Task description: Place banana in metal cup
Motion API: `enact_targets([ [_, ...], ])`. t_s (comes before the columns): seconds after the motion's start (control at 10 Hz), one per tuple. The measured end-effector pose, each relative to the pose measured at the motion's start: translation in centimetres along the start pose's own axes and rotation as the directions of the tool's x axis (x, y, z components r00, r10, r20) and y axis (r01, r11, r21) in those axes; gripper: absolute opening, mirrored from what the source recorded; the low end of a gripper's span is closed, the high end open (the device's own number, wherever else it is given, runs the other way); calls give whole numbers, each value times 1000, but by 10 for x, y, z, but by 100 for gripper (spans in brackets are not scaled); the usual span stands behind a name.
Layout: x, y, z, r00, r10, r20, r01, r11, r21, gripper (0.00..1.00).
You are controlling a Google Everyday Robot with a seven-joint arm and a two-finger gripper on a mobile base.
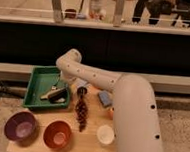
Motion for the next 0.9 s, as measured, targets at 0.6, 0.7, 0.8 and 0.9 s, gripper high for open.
enact_targets([
  [0.6, -15, -53, -28, 972, -235, -1, 235, 972, -24, 80],
  [0.7, -21, -64, -28, 956, -293, -1, 293, 956, -29, 80],
  [0.8, -28, -76, -30, 934, -357, -3, 357, 934, -20, 80],
  [0.9, -31, -83, -30, 910, -415, -6, 415, 910, -5, 80],
])
